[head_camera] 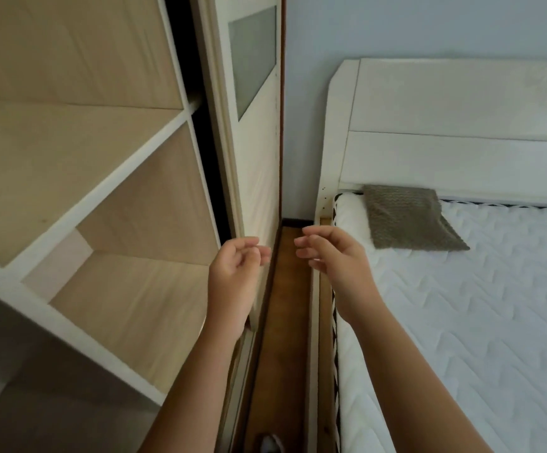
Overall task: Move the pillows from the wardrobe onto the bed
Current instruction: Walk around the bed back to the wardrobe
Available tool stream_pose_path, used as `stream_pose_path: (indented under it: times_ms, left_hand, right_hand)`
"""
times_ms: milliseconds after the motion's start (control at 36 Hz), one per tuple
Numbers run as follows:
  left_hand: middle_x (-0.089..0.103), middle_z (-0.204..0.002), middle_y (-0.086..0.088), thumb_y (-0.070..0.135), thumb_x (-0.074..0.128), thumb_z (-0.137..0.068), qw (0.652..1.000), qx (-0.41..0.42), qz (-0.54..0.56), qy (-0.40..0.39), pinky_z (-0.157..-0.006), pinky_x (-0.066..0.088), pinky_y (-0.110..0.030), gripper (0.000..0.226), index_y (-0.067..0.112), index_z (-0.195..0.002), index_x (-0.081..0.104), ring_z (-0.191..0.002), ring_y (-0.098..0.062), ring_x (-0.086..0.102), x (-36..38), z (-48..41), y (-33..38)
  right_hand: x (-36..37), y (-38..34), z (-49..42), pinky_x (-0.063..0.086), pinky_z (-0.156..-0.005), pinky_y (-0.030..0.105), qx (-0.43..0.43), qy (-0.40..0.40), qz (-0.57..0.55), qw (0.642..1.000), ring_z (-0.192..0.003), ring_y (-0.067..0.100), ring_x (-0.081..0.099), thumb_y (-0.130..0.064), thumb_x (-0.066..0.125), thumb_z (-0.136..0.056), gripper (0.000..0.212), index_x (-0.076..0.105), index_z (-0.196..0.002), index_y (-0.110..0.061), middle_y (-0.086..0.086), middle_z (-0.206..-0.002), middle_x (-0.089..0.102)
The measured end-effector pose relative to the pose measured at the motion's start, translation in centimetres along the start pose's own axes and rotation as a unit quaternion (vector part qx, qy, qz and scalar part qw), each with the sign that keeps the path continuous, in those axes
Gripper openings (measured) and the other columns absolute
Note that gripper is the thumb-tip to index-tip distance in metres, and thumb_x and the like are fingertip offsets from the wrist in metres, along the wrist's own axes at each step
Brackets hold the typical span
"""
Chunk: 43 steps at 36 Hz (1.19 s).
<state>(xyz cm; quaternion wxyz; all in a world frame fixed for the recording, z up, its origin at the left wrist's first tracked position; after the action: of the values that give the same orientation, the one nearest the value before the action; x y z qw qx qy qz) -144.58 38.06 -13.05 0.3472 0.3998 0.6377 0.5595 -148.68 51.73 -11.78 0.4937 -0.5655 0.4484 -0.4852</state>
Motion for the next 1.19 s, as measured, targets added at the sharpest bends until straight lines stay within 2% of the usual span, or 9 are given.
stream_pose_path:
  times_ms: [167,444,639,722,806,917,1028,1111,1194]
  left_hand:
    - [0.069,-0.084,0.003,0.007,0.049,-0.091,0.998,0.015,0.025,0.055,-0.071,0.051,-0.011,0.021,0.026,-0.088,0.059,-0.076,-0.001,0.066,0.4,-6.5,1.0]
    - [0.066,-0.100,0.000,0.012,0.052,-0.089,0.996,0.016,-0.020,0.090,-0.082,0.047,-0.024,0.021,0.033,-0.087,0.055,-0.098,-0.018,0.063,0.2,-16.2,1.2]
    - [0.057,-0.097,0.019,0.016,0.052,-0.092,0.993,0.066,-0.075,0.070,-0.073,0.042,-0.010,0.018,0.026,-0.107,0.055,-0.099,-0.003,0.057,1.6,-20.1,2.4]
    - [0.057,-0.109,0.015,0.015,0.051,-0.092,0.992,0.078,-0.085,0.056,-0.074,0.040,-0.004,0.023,0.025,-0.113,0.054,-0.104,-0.001,0.054,2.4,-21.1,2.9]
    - [0.056,-0.123,0.010,0.016,0.052,-0.092,0.989,0.090,-0.104,0.045,-0.074,0.036,-0.002,0.031,0.022,-0.122,0.052,-0.109,0.000,0.050,3.0,-22.1,3.3]
    - [0.055,-0.130,0.005,0.016,0.055,-0.091,0.986,0.098,-0.132,0.027,-0.083,0.037,-0.011,0.038,0.021,-0.128,0.048,-0.118,-0.003,0.049,3.9,-23.7,3.8]
    - [0.056,-0.130,0.000,0.010,0.050,-0.093,0.978,0.107,-0.178,0.010,-0.063,0.034,0.002,0.043,0.018,-0.135,0.042,-0.113,-0.008,0.052,4.4,-25.5,4.4]
    - [0.051,-0.138,-0.002,0.008,0.048,-0.093,0.976,0.107,-0.189,0.005,-0.087,0.038,-0.010,0.050,0.018,-0.140,0.036,-0.127,-0.018,0.048,4.2,-26.5,4.7]
    - [0.050,-0.140,-0.002,0.006,0.047,-0.093,0.978,0.100,-0.181,-0.005,-0.093,0.037,-0.019,0.055,0.021,-0.143,0.031,-0.130,-0.017,0.045,3.8,-26.9,4.8]
  right_hand:
    - [2.5,-2.0,-6.4,0.046,-0.074,0.026,-0.018,-0.035,0.006,0.999,-0.074,0.006,0.067,-0.014,0.055,-0.089,0.014,0.064,-0.087,-0.025,-0.005,-0.081,0.072]
    - [8.1,-3.5,-16.1,0.044,-0.068,0.020,-0.031,-0.079,0.043,0.996,-0.081,0.007,0.066,-0.016,0.051,-0.091,0.014,0.058,-0.095,-0.027,-0.003,-0.095,0.069]
    - [9.8,-5.4,-21.4,0.047,-0.074,0.023,-0.061,-0.063,0.044,0.995,-0.098,0.015,0.061,-0.018,0.054,-0.090,0.028,0.051,-0.117,-0.023,-0.004,-0.104,0.063]
    - [11.0,-6.9,-23.6,0.047,-0.085,0.029,-0.090,-0.061,0.056,0.992,-0.106,0.017,0.057,-0.019,0.053,-0.090,0.038,0.046,-0.127,-0.020,-0.002,-0.117,0.059]
    - [12.3,-8.0,-25.3,0.044,-0.084,0.026,-0.115,-0.064,0.068,0.989,-0.111,0.015,0.053,-0.019,0.053,-0.091,0.045,0.041,-0.134,-0.019,0.000,-0.127,0.053]
    - [13.7,-8.2,-26.5,0.047,-0.085,0.026,-0.133,-0.072,0.094,0.984,-0.114,0.013,0.047,-0.018,0.053,-0.090,0.050,0.038,-0.138,-0.017,0.002,-0.137,0.048]
    - [14.5,-8.5,-27.7,0.045,-0.100,0.040,-0.126,-0.073,0.110,0.983,-0.122,0.019,0.047,-0.014,0.054,-0.089,0.054,0.036,-0.140,-0.013,0.006,-0.140,0.045]
    - [15.0,-8.8,-28.5,0.047,-0.099,0.047,-0.119,-0.083,0.103,0.984,-0.122,0.025,0.050,-0.013,0.056,-0.088,0.057,0.035,-0.141,-0.015,0.010,-0.138,0.046]
    - [15.4,-8.9,-28.9,0.050,-0.093,0.049,-0.126,-0.081,0.114,0.982,-0.116,0.026,0.054,-0.018,0.060,-0.086,0.058,0.036,-0.139,-0.015,0.010,-0.133,0.050]
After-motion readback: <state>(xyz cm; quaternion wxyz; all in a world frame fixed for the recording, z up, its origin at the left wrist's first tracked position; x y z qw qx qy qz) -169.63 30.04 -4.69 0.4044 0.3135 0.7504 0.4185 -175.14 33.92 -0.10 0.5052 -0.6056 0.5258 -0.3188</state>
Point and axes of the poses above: each hand's wrist, its own z-axis away from the middle knuckle, its own x-axis out of the palm, y = z × x, the point moved 1 cm from there along -z, towards the middle knuckle
